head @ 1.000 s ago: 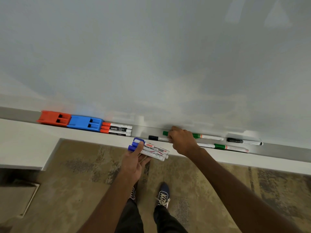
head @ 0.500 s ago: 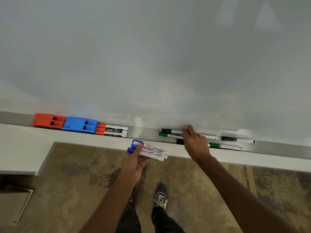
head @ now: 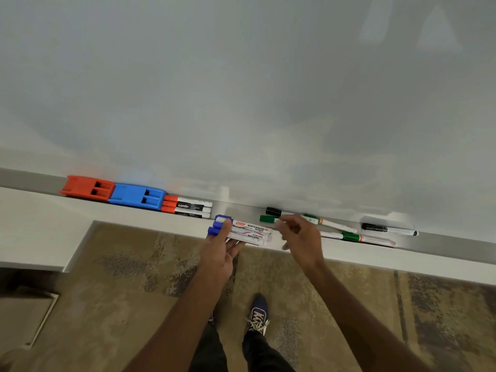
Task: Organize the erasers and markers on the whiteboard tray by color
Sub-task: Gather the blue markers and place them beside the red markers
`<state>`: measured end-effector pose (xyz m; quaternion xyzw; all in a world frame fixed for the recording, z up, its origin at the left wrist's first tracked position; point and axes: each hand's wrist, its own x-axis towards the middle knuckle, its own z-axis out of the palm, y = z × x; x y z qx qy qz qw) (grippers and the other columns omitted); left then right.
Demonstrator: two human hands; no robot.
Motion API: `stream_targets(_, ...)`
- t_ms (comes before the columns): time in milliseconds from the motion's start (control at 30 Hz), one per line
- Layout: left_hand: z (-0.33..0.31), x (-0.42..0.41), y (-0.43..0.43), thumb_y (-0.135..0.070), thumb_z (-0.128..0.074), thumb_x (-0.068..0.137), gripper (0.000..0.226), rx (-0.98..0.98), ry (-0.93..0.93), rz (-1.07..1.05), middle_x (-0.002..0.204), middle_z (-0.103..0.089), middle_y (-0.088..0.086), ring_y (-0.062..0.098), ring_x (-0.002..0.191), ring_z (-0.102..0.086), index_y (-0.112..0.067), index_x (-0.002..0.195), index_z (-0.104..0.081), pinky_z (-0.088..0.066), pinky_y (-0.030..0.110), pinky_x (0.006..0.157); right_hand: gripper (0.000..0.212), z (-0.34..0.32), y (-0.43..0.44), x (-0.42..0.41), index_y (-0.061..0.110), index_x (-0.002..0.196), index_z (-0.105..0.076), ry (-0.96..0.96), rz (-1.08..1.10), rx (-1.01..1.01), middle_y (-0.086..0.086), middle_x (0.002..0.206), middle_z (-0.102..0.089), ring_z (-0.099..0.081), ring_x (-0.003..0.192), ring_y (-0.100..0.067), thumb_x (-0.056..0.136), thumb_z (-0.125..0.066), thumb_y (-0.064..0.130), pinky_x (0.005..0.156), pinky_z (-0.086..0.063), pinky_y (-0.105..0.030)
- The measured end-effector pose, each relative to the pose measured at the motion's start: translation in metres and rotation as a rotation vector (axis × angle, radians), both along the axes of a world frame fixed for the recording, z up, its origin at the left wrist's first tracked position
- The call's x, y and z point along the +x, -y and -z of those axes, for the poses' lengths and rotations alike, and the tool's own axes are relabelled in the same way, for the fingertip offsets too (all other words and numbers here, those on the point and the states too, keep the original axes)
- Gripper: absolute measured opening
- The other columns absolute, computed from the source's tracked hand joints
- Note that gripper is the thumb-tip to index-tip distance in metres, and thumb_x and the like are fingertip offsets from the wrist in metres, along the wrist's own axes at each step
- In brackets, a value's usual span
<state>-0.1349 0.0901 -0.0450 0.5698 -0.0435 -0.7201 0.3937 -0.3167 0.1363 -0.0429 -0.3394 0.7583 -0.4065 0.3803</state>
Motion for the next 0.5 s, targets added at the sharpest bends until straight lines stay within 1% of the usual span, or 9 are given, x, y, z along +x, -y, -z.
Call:
stream_targets(33,0.0,-0.001,0.002,-0.017,-0.068,0.088,0.044,-0.002,-0.004,-0.013,0.116,-0.068,0.024,0.036,0.099,-0.069,-0.003,0.128,-0.053,-0.062,0.036,0.065,0.026,-0.002,0.001,0.009,0.016,0.108,-0.071,0.196,-0.016,0.04,-0.003,0.093,-0.074,-0.071,0.079,-0.018,0.086,-0.073,0.03,0.067,-0.062,-0.037)
stream_targets(67,0.001,-0.003,0.004,-0.017,-0.067,0.089,0.045,-0.005,-0.009,-0.025,0.118,-0.067,0.024,0.036,0.1,-0.068,-0.003,0.129,-0.052,-0.062,0.035,0.064,0.03,-0.003,0.001,0.016,0.016,0.111,-0.07,0.325,-0.041,0.063,-0.005,0.097,-0.074,-0.073,0.083,-0.02,0.086,-0.074,0.03,0.071,-0.062,-0.041)
stream_targets(100,0.001,-0.004,0.006,-0.017,-0.067,0.09,0.045,-0.009,-0.017,-0.037,0.12,-0.066,0.024,0.035,0.1,-0.068,-0.003,0.13,-0.052,-0.062,0.034,0.063,0.03,-0.003,0.002,0.022,0.016,0.112,-0.07,0.405,-0.054,0.061,-0.006,0.1,-0.073,-0.073,0.088,-0.021,0.085,-0.075,0.028,0.074,-0.062,-0.044)
stream_targets(167,0.001,-0.004,0.01,-0.016,-0.065,0.091,0.043,-0.012,-0.04,-0.051,0.119,-0.066,0.024,0.034,0.098,-0.069,-0.004,0.13,-0.052,-0.061,0.034,0.063,0.026,-0.001,0.005,0.031,0.014,0.11,-0.07,0.488,-0.008,0.01,-0.01,0.102,-0.073,-0.073,0.091,-0.026,0.085,-0.076,0.017,0.077,-0.061,-0.044)
stream_targets(233,0.0,-0.004,0.014,-0.016,-0.065,0.091,0.039,-0.004,-0.078,-0.049,0.113,-0.068,0.023,0.033,0.094,-0.07,-0.003,0.127,-0.054,-0.062,0.035,0.062,0.021,0.0,0.011,0.034,0.01,0.105,-0.07,0.506,0.062,-0.022,-0.015,0.099,-0.073,-0.073,0.089,-0.03,0.085,-0.074,0.008,0.079,-0.061,-0.045)
stream_targets(300,0.0,-0.002,0.019,-0.017,-0.064,0.092,0.037,0.008,-0.096,-0.03,0.111,-0.069,0.023,0.033,0.095,-0.07,-0.002,0.124,-0.055,-0.061,0.036,0.065,0.019,0.0,0.018,0.034,0.004,0.104,-0.069,0.519,0.083,-0.025,-0.018,0.098,-0.073,-0.074,0.085,-0.032,0.085,-0.072,0.003,0.079,-0.061,-0.046)
stream_targets(400,-0.001,0.002,0.033,-0.024,-0.063,0.092,0.041,0.002,-0.089,0.044,0.118,-0.067,0.024,0.033,0.104,-0.067,0.001,0.123,-0.055,-0.058,0.038,0.08,0.022,-0.002,0.03,0.034,-0.003,0.106,-0.068,0.487,0.077,-0.028,-0.02,0.098,-0.073,-0.074,0.084,-0.032,0.085,-0.071,-0.001,0.077,-0.062,-0.044)
stream_targets(467,-0.005,0.008,0.042,-0.028,-0.065,0.091,0.041,0.0,-0.041,0.101,0.114,-0.068,0.022,0.031,0.104,-0.067,0.001,0.12,-0.057,-0.055,0.04,0.088,0.022,-0.003,0.039,0.033,-0.006,0.106,-0.068,0.457,0.091,-0.038,-0.021,0.098,-0.073,-0.074,0.083,-0.031,0.085,-0.07,-0.002,0.073,-0.063,-0.04)
stream_targets(500,-0.006,0.011,0.046,-0.027,-0.066,0.091,0.038,0.004,0.002,0.104,0.11,-0.069,0.021,0.03,0.102,-0.068,0.001,0.117,-0.059,-0.055,0.04,0.089,0.021,-0.003,0.043,0.033,-0.007,0.106,-0.068,0.44,0.104,-0.036,-0.02,0.098,-0.073,-0.074,0.082,-0.029,0.085,-0.07,-0.003,0.069,-0.063,-0.036)
